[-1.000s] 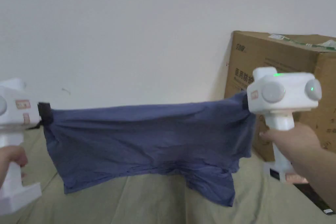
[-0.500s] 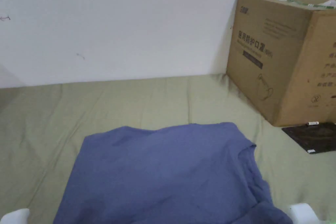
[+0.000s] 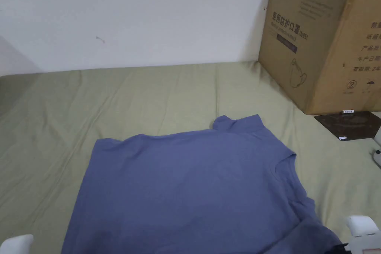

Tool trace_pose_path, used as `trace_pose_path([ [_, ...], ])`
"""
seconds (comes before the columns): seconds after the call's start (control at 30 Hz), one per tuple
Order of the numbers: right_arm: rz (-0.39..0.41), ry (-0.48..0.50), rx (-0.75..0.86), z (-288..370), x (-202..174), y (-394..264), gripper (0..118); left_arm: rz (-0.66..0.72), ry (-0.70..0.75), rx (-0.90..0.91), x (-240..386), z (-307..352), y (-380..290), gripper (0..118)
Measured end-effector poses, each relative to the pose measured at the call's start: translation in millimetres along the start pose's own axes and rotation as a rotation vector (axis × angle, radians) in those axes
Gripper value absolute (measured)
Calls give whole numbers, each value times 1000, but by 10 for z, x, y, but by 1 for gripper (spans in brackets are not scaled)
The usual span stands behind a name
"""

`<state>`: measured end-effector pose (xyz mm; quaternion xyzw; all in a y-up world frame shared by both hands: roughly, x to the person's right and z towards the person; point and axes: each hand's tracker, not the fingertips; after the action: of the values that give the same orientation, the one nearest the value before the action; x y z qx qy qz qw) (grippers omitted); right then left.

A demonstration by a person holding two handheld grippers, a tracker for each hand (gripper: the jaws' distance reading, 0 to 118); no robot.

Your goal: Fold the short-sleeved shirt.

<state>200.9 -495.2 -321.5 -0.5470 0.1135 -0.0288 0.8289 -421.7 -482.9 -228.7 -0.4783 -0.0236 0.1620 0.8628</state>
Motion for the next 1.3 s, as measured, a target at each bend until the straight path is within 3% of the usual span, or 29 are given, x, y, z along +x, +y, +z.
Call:
trace_pose_path([
  [0.03, 8, -14, 11, 40, -43, 10, 35, 23, -12, 6, -18, 44, 7, 73],
  [0.07, 11, -16, 19, 75, -77, 17, 78, 45, -30, 14, -25, 95, 16, 95],
  [0.1, 9, -16, 15, 94, -102, 31, 115, 50, -28, 19, 1, 156, 31, 106],
  [0.27, -17, 28, 124, 484, -346, 161, 118, 29, -25, 127, 183, 597, 195, 104],
  [0.47, -22, 144, 535, 1136, -826, 314, 118, 0, -42, 524, 711, 1248, 280, 104],
  [0.57, -35, 182, 774, 1342, -1078, 285, 113, -43, -28, 714, 980, 1393, 206, 100],
  [0.63, -44, 219, 919, 1425, -1227, 247, 92, -59, -14, 817, 1137, 1412, 165, 78],
  [0.67, -51, 209, 962, 1421, -1290, 233, 73, -55, 2, 848, 1216, 1424, 153, 58],
  [0.7, -60, 192, 985, 1425, -1350, 238, 35, -43, 27, 864, 1272, 1426, 141, 26],
  [0.73, -66, 156, 990, 1423, -1405, 258, 6, -30, 43, 881, 1317, 1425, 127, 5],
  [0.77, -74, 143, 996, 1420, -1436, 261, 0, -18, 31, 895, 1262, 1379, 139, 1],
  [0.83, -58, 230, 968, 1378, -1400, 315, 0, 5, -31, 936, 1182, 1398, 125, 0],
  [0.93, -35, 172, 958, 1407, -1427, 316, 0, -82, 105, 853, 1116, 1413, 239, 0],
  [1.03, 31, 186, 949, 1432, -1431, 261, 0, -143, 114, 532, 943, 1321, 448, 0],
  [1.13, 95, 193, 875, 1374, -1431, 237, 0, -47, 115, 101, 599, 915, 568, 0],
  [1.17, 111, 197, 847, 1345, -1437, 240, 0, -21, 77, 16, 437, 749, 525, 0],
  [1.2, 110, 162, 810, 1372, -1421, 230, 0, -1, 45, -22, 322, 634, 474, 14],
  [1.27, 119, 142, 739, 1353, -1413, 207, 0, 32, 55, -64, 127, 391, 369, 91],
  [1.3, 106, 158, 716, 1341, -1418, 198, 0, 23, 59, -95, 187, 310, 270, 105],
])
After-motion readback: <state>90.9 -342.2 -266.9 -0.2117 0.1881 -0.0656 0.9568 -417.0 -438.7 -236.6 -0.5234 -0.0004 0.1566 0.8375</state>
